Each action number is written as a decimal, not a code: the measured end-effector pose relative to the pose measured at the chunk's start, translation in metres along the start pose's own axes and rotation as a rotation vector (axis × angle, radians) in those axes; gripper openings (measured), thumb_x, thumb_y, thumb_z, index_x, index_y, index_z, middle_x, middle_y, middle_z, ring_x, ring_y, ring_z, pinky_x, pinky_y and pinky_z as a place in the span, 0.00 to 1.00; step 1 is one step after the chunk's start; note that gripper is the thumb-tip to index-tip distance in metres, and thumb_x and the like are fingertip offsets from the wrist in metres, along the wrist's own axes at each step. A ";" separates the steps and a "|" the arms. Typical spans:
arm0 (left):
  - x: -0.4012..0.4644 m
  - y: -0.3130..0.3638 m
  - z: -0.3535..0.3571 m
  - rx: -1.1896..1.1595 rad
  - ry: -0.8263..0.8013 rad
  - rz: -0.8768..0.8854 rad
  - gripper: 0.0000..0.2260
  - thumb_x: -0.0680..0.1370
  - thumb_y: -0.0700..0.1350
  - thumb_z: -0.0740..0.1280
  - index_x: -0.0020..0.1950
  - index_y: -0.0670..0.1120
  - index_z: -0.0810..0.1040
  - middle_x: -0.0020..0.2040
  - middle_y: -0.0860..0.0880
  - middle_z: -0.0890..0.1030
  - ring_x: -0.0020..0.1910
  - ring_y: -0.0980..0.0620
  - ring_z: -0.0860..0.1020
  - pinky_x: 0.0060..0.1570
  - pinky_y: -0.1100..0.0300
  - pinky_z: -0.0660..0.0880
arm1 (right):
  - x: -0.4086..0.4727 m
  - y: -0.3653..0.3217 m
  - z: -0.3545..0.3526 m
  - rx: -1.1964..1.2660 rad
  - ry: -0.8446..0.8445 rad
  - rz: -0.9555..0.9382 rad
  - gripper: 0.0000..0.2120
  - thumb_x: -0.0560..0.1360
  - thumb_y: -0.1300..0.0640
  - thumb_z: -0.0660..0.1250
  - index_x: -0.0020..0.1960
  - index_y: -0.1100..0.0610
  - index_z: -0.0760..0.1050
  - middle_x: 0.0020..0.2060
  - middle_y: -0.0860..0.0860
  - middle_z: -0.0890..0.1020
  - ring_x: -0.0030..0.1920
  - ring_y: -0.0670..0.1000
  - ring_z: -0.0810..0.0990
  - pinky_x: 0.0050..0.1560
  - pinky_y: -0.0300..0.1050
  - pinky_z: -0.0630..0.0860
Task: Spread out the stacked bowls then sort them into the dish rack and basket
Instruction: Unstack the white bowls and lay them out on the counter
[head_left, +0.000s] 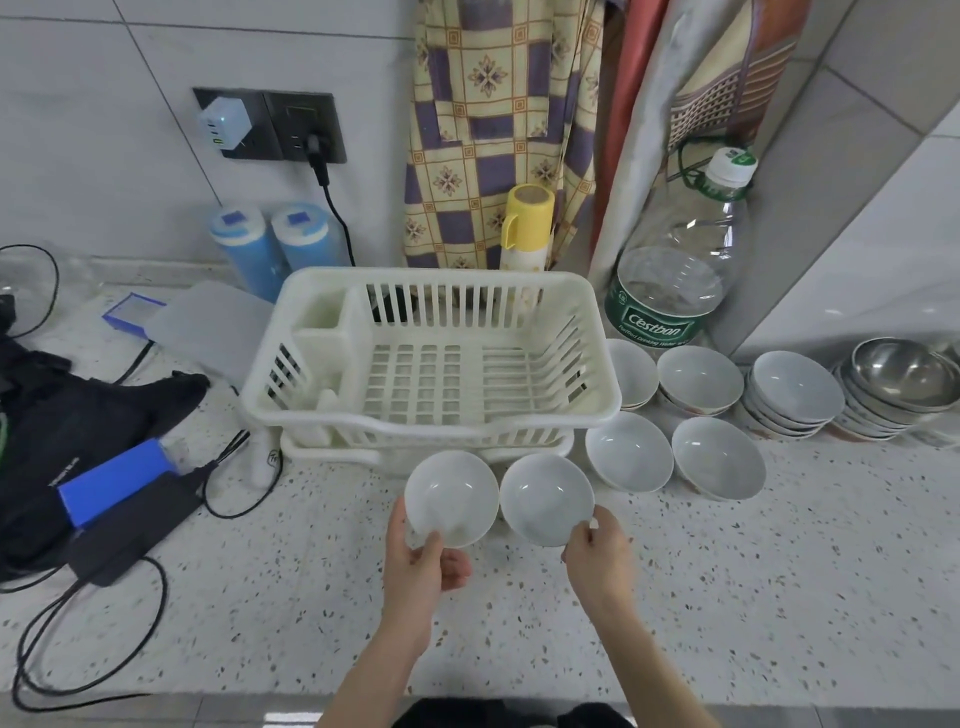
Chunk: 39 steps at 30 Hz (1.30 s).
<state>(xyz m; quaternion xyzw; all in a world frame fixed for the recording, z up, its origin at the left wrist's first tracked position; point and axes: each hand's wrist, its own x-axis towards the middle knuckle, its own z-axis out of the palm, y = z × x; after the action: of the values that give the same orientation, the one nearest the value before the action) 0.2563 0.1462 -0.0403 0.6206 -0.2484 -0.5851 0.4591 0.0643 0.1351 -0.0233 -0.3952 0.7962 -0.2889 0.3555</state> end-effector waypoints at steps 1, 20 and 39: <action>0.001 0.000 0.000 0.005 -0.007 0.009 0.27 0.83 0.38 0.61 0.76 0.63 0.61 0.34 0.38 0.83 0.31 0.46 0.82 0.33 0.56 0.79 | 0.000 0.001 0.001 0.006 0.002 0.003 0.14 0.79 0.63 0.55 0.62 0.59 0.72 0.38 0.59 0.81 0.37 0.57 0.79 0.32 0.43 0.71; 0.010 0.008 0.000 0.055 -0.044 -0.008 0.28 0.82 0.37 0.61 0.76 0.61 0.61 0.33 0.39 0.84 0.30 0.45 0.82 0.31 0.56 0.80 | 0.001 0.003 -0.002 0.061 -0.023 0.027 0.17 0.80 0.62 0.55 0.68 0.59 0.70 0.36 0.55 0.82 0.34 0.45 0.80 0.28 0.38 0.70; 0.010 0.013 0.001 0.164 0.047 -0.055 0.27 0.79 0.33 0.61 0.67 0.63 0.62 0.31 0.41 0.84 0.24 0.47 0.80 0.25 0.58 0.77 | 0.009 0.006 -0.010 0.119 -0.115 0.088 0.17 0.81 0.58 0.57 0.69 0.54 0.69 0.31 0.53 0.82 0.29 0.44 0.77 0.26 0.37 0.69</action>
<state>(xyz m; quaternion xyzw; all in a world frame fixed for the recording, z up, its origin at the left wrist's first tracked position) 0.2601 0.1315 -0.0344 0.6763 -0.2676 -0.5606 0.3960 0.0501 0.1320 -0.0252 -0.3537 0.7726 -0.2967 0.4358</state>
